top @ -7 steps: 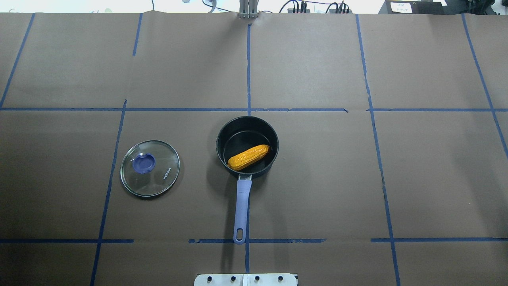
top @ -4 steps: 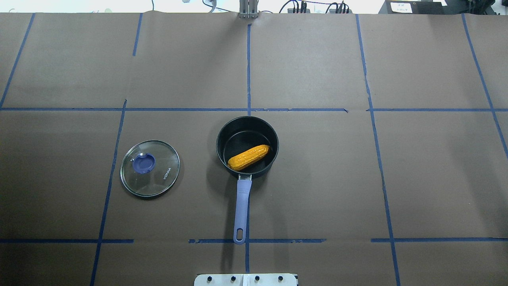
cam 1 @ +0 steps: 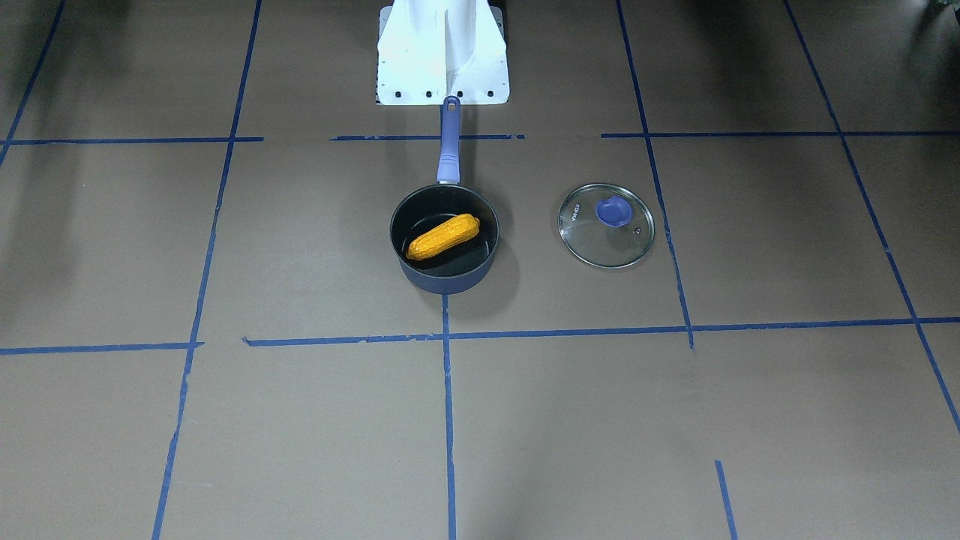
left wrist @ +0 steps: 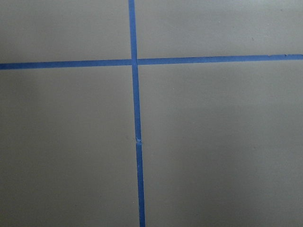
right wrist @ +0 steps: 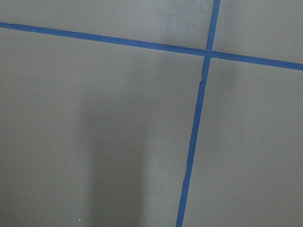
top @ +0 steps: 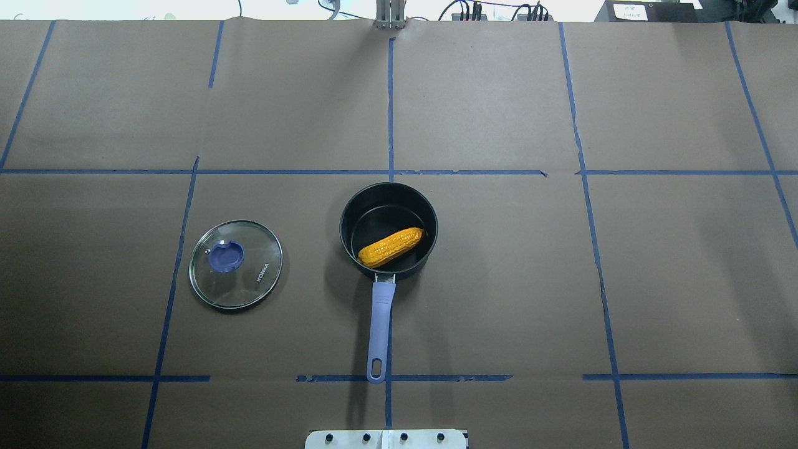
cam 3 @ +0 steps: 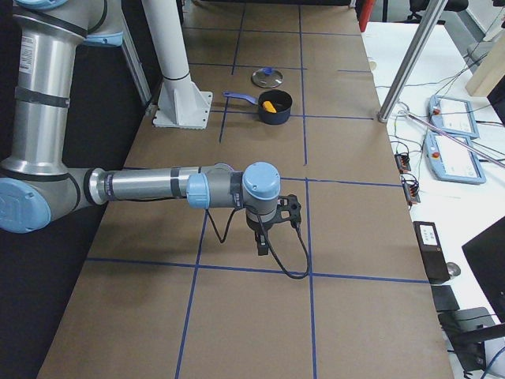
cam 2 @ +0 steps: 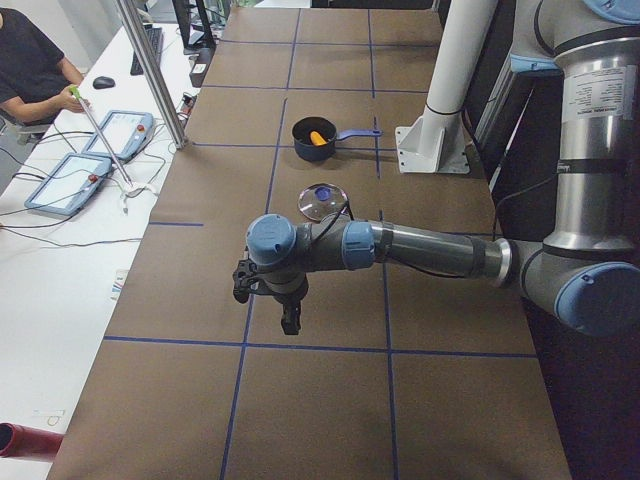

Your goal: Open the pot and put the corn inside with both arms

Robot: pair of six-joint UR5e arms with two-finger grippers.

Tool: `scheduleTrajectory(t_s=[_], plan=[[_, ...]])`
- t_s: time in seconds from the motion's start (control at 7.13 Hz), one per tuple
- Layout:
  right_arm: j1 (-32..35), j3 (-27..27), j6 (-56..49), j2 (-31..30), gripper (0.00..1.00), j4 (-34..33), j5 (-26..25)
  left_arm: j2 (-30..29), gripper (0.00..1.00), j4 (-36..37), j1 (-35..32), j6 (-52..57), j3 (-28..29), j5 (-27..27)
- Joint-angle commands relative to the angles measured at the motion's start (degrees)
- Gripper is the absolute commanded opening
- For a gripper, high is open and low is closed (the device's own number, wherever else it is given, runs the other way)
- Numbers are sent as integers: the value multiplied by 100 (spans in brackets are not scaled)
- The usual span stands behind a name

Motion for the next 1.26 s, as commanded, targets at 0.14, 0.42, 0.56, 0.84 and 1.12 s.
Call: scheduleTrajectory(t_s=[0.14,0.42,0.56,0.84,1.12], plan=[[28,238,-3,-239,100,-16,-38,170,100,-26,-10,-444,-54,22],[28,326,-4,-284,100,-24,-21,249,100,-419,-10,-368,-203,344],[28,292,-12,-275,100,-59,-29,276,100,-440,-10,-367,-308,573],[-16,283,-56,-249,100,-139,-82,415,100,-457,-1,-297,-397,540],[-16,336,-56,-310,100,-156,-99,434,100,-457,-1,-270,-397,523]])
